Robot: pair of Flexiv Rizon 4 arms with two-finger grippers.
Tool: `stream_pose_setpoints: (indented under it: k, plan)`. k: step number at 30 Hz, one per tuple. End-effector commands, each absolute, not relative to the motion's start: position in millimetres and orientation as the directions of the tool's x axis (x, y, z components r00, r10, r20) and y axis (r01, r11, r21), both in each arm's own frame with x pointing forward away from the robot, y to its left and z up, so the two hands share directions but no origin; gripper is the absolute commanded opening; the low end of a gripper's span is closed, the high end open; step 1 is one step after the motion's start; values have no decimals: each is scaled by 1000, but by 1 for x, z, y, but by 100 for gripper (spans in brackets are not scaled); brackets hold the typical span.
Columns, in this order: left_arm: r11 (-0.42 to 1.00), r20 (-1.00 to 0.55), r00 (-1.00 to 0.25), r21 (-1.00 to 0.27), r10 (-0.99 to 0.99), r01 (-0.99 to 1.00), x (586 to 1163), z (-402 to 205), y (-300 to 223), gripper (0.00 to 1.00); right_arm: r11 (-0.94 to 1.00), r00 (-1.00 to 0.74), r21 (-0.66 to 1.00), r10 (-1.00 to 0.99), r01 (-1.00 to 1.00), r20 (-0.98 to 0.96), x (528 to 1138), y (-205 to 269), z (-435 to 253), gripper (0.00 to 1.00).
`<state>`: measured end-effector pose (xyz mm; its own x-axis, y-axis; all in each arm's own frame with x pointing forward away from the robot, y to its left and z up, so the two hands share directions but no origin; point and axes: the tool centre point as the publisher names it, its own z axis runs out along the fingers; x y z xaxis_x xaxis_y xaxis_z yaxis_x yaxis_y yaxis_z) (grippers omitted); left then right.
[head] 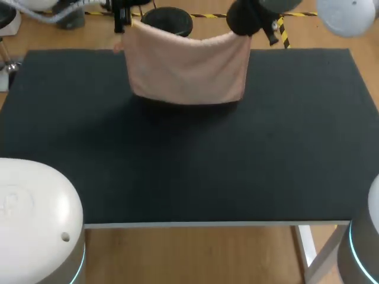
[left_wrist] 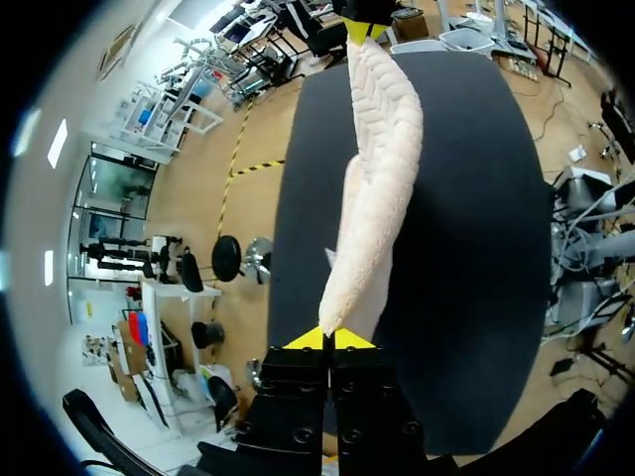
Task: Fold the towel
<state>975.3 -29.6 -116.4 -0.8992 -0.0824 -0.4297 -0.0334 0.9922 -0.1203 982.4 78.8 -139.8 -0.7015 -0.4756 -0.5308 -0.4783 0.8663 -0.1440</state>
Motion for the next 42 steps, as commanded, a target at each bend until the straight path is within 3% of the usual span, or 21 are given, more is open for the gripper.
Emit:
stream_pose_setpoints:
  k: [1,22,31,42]
  plan:
    - [991,-394,-915,-127,-86,-39,971,-145,-30,0,874,-720,-139,-466,-466,-514,973,74,-161,0]
    - [987,-109,-983,-79,-148,-140,1008,-285,-36,0,934,-887,-137,-356,-330,-295,998,62,-303,0]
    - [986,-72,-985,-74,-155,-150,1036,-333,-37,0,938,-894,-158,-343,-309,-288,1022,58,-336,0]
    - [990,-78,-988,-57,-130,-126,1071,-342,-36,0,943,-891,-148,-330,-298,-311,1050,63,-348,0]
